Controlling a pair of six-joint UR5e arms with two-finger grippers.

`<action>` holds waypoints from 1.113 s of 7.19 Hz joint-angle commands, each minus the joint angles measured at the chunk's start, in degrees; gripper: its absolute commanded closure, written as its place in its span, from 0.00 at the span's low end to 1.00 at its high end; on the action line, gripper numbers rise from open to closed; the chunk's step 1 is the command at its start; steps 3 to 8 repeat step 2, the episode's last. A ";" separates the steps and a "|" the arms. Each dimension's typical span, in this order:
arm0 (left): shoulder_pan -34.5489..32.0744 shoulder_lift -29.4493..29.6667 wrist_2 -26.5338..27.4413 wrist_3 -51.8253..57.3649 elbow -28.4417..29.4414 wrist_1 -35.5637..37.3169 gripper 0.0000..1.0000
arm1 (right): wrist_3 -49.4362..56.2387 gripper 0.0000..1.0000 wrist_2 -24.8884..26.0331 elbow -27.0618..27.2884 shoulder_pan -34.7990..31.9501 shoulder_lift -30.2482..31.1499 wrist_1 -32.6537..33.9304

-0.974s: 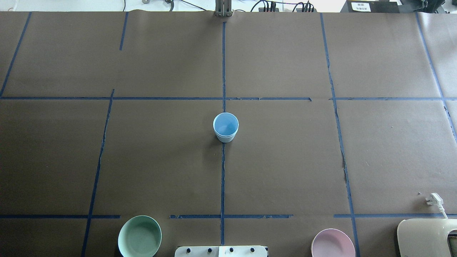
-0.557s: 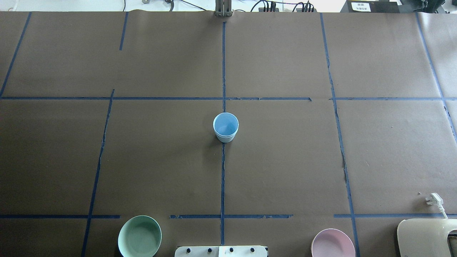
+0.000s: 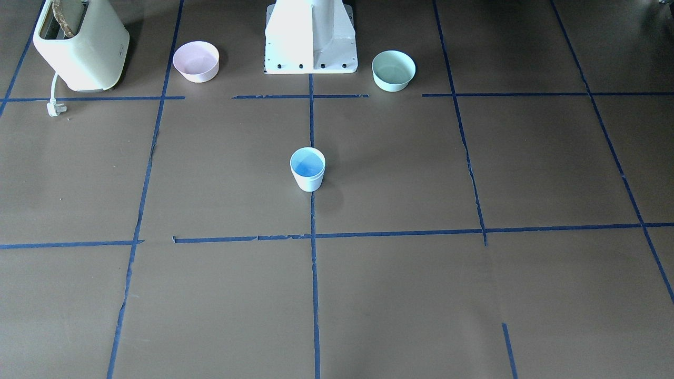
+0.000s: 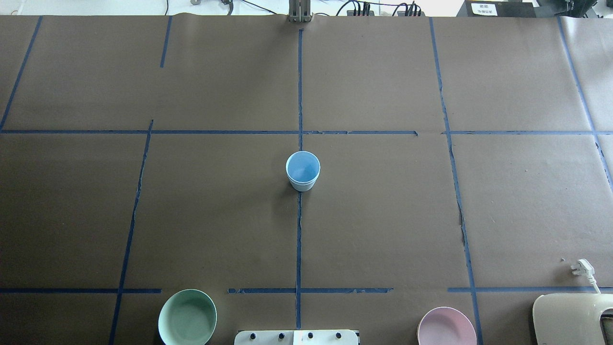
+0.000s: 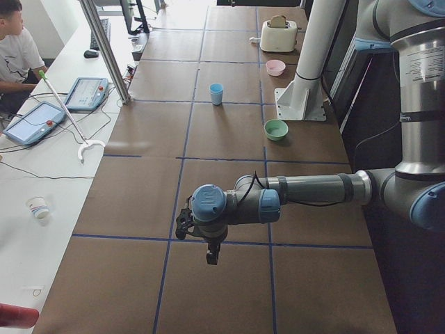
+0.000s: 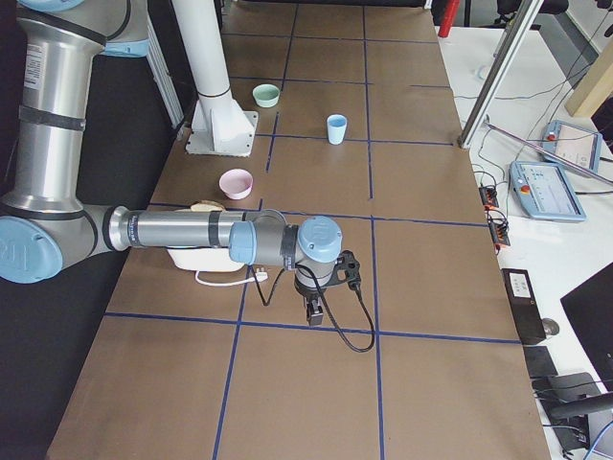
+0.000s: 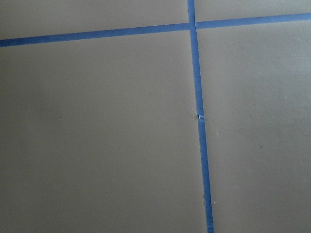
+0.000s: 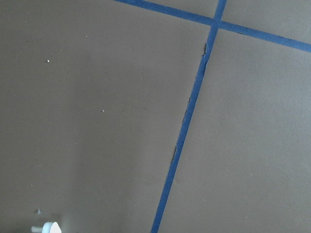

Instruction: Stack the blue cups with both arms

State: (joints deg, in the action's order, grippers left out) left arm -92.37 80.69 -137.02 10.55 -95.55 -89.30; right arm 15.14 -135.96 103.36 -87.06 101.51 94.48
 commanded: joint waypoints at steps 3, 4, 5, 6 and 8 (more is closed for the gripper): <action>0.00 -0.01 0.00 0.00 0.01 0.00 0.00 | -0.02 0.00 -0.01 0.00 0.05 0.00 0.00; 0.00 -0.01 0.00 0.00 0.01 0.00 0.00 | -0.02 0.00 -0.01 0.00 0.05 0.00 0.00; 0.00 -0.01 0.00 0.00 0.01 0.00 0.00 | -0.02 0.00 -0.01 0.00 0.05 0.00 0.00; 0.00 -0.01 0.00 0.00 0.01 0.00 0.00 | -0.02 0.00 -0.01 0.00 0.05 0.00 0.00; 0.00 -0.01 0.00 0.00 0.01 0.00 0.00 | -0.02 0.00 -0.01 0.00 0.05 0.00 0.00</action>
